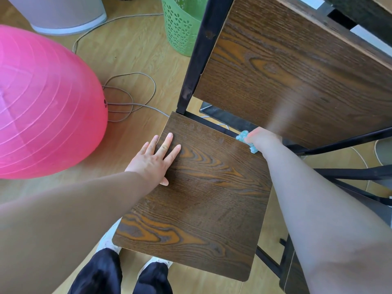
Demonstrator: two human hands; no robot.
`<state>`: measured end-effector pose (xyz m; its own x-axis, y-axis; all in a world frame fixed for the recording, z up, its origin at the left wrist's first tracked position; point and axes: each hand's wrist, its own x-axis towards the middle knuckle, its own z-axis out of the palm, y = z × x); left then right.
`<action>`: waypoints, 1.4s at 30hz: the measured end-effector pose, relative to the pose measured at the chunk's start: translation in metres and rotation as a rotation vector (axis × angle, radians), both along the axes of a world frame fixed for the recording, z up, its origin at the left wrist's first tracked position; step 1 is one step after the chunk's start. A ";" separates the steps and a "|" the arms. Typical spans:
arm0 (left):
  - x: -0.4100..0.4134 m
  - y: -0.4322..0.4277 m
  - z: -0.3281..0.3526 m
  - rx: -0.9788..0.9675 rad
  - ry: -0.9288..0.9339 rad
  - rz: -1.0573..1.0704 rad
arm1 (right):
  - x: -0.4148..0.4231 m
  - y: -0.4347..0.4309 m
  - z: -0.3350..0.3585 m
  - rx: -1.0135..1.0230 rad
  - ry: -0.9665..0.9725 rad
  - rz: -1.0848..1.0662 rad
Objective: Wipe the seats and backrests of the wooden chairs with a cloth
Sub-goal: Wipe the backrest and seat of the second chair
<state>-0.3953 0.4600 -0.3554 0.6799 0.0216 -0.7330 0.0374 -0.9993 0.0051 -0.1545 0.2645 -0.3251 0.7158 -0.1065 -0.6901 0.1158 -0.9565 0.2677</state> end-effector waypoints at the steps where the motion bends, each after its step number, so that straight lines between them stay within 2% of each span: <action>1: 0.000 0.000 -0.001 -0.002 -0.002 0.005 | -0.002 0.007 0.000 0.010 0.002 0.000; 10: 0.000 -0.002 -0.005 -0.020 -0.005 0.043 | -0.027 0.111 -0.003 0.182 0.079 0.011; 17: 0.002 -0.003 -0.005 -0.027 0.005 0.065 | -0.040 0.160 -0.010 0.275 0.080 0.193; 19: 0.001 -0.003 -0.005 -0.023 0.003 0.063 | -0.039 0.152 -0.008 0.436 0.140 0.045; 23: 0.002 -0.004 -0.007 -0.016 -0.001 0.062 | -0.043 0.129 -0.006 0.960 0.297 -0.566; 26: 0.002 -0.004 -0.009 -0.003 -0.010 0.057 | -0.044 0.119 -0.007 1.180 0.339 -0.790; 30: 0.000 -0.002 -0.008 0.011 -0.035 0.053 | -0.051 0.088 -0.006 1.397 0.264 -1.069; 36: -0.002 -0.003 -0.005 0.031 -0.043 0.041 | -0.069 0.011 0.008 1.489 0.210 -1.241; 40: 0.000 -0.002 -0.002 0.043 -0.047 0.031 | -0.080 -0.021 0.010 1.379 0.105 -1.204; 42: 0.000 -0.001 -0.001 0.047 -0.049 0.027 | -0.087 -0.025 0.007 1.235 -0.049 -1.087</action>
<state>-0.3952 0.4585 -0.3565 0.7137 0.0747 -0.6965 0.0656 -0.9971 -0.0397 -0.2414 0.2395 -0.3177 0.6997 0.0212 -0.7141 -0.6965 -0.2026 -0.6884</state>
